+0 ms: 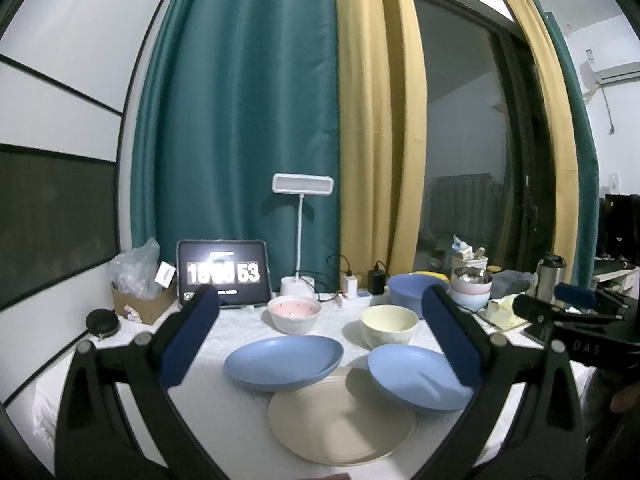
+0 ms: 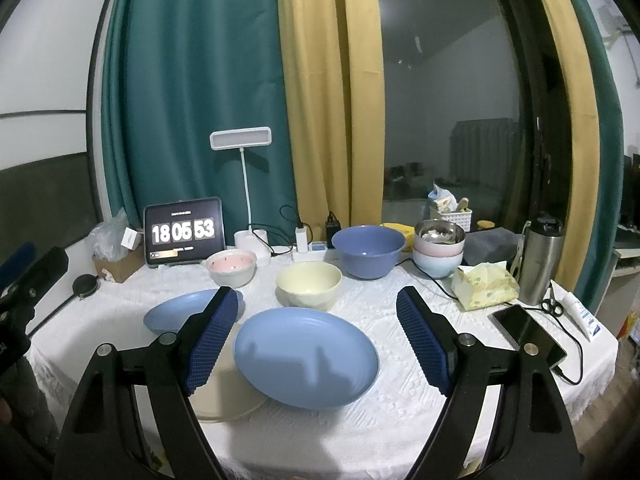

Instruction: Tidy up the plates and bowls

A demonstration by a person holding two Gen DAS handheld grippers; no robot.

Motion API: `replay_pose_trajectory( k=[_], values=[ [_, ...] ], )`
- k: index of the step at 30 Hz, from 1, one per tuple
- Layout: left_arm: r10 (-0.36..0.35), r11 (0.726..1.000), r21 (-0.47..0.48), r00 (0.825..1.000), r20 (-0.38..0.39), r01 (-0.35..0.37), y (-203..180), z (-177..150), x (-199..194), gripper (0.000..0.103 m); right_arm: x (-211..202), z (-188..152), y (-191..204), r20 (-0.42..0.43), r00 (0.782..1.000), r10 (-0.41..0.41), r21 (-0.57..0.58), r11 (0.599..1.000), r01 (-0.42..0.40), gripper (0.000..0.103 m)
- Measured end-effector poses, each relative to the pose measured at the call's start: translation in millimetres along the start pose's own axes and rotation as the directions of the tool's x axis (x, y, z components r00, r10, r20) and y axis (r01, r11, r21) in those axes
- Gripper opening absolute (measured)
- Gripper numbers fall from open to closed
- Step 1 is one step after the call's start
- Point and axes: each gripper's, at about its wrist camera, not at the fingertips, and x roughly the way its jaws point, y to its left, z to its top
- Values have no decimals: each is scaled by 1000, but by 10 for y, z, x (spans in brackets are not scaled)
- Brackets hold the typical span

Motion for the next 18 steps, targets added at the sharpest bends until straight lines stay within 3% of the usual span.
replay_pose_trajectory(
  k=[7, 18],
  values=[
    [1, 1000, -8, 1000, -15, -1, 15, 7, 48, 102, 6, -13, -1, -6, 1000, 1, 4, 1000, -1, 84],
    [-48, 998, 23, 986, -159, 52, -221, -156, 558, 102, 238, -100, -204, -82, 996, -25, 55, 998, 30, 85]
  ],
)
